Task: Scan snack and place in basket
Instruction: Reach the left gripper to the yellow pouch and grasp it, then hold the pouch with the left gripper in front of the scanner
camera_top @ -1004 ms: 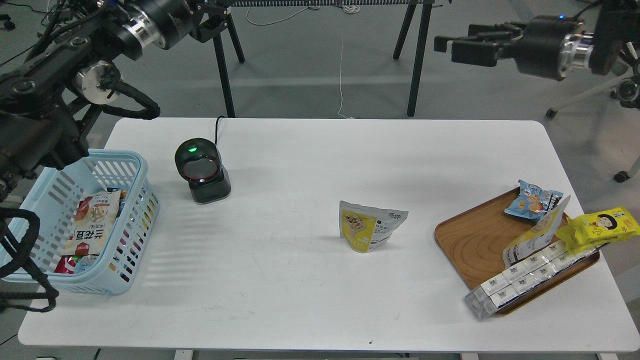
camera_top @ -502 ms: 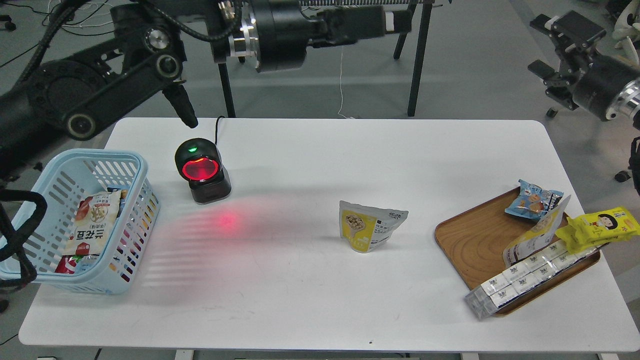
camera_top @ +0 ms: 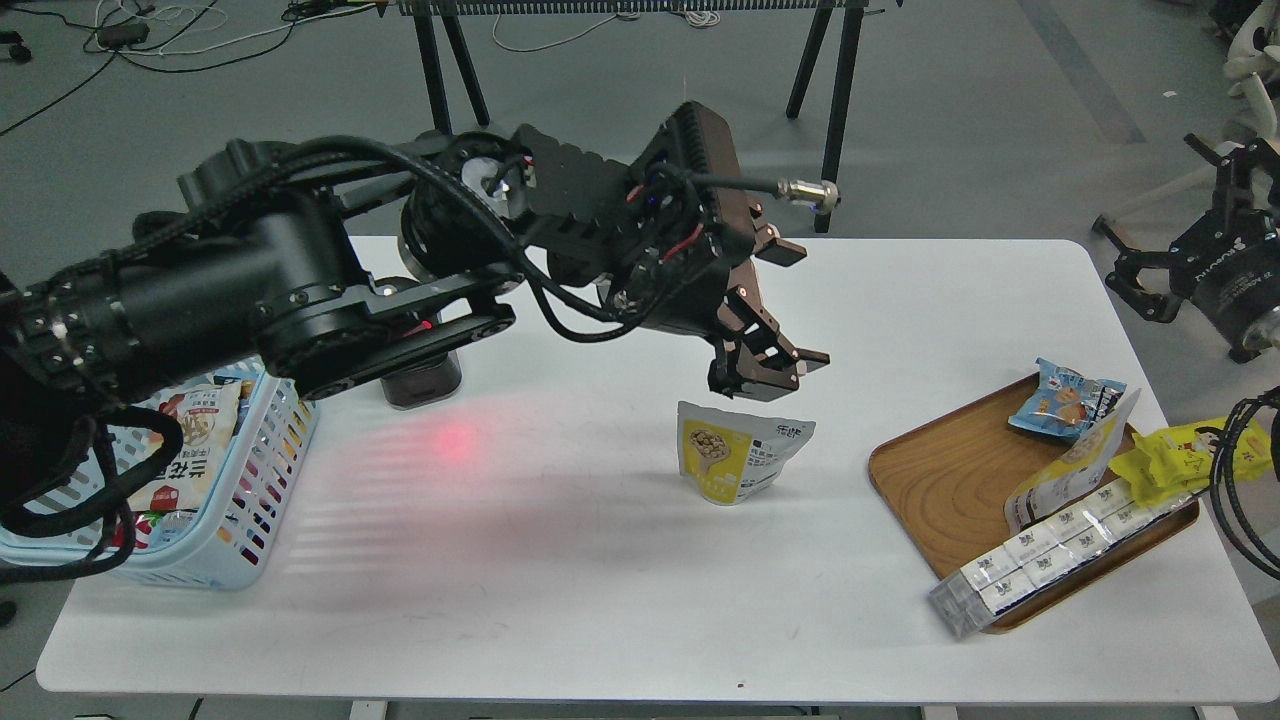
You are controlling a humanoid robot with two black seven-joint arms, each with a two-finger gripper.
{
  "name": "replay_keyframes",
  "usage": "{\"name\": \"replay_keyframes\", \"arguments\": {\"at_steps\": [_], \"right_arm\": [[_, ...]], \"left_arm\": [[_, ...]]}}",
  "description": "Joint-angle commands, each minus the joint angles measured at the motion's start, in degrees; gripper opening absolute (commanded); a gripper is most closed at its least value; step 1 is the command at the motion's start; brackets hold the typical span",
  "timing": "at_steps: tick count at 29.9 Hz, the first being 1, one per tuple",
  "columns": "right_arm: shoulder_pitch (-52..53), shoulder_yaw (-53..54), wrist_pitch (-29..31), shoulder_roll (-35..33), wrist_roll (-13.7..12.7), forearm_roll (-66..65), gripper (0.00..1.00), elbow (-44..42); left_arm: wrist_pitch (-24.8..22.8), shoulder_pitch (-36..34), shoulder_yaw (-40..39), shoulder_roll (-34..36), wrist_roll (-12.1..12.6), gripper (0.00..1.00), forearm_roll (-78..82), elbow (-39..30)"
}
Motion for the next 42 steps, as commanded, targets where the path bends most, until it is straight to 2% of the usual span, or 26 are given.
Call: {"name": "replay_keyframes", "arguments": {"at_steps": [1,7,14,19,26,32,38,42], "right_arm": [[-5.1,7.7,0.0,3.4,0.0,3.9,0.99,-2.6],[-8.7,13.6,0.0,8.6,0.0,4.9,0.99,-2.8],[-8.7,13.7,0.0,8.7,0.0,4.7,0.99,-2.7],[-8.6,13.7,0.0,8.3,0.0,4.7,0.99,-2.8],[-8.7,13.5,0.0,8.0,0.0,4.7,0.99,-2.9],[-8.3,13.4,0.0,8.1,0.0,4.6,0.99,-3.0],[-8.2,13.3,0.0,8.1,0.0,4.6,0.99,-3.1],[-8.2,13.3,0.0,8.0,0.0,4.1,0.99,-3.4]], "left_arm": [[0.0,0.4,2.6,-3.9,0.0,0.85,0.4,1.7],[0.0,0.6,10.1,-6.2,0.0,0.78,0.4,6.1],[0.0,0.6,13.5,-7.4,0.1,0.69,0.4,11.7],[0.0,0.9,13.8,-8.3,0.1,0.56,0.4,13.7],[0.5,1.1,14.4,-8.8,-0.1,0.29,0.4,14.1],[0.5,1.4,14.5,-8.6,-0.4,0.19,0.4,14.2],[0.5,1.9,14.4,-8.4,0.1,0.14,0.4,14.2],[0.5,1.9,14.4,-8.5,0.1,0.01,0.4,13.9]]}}
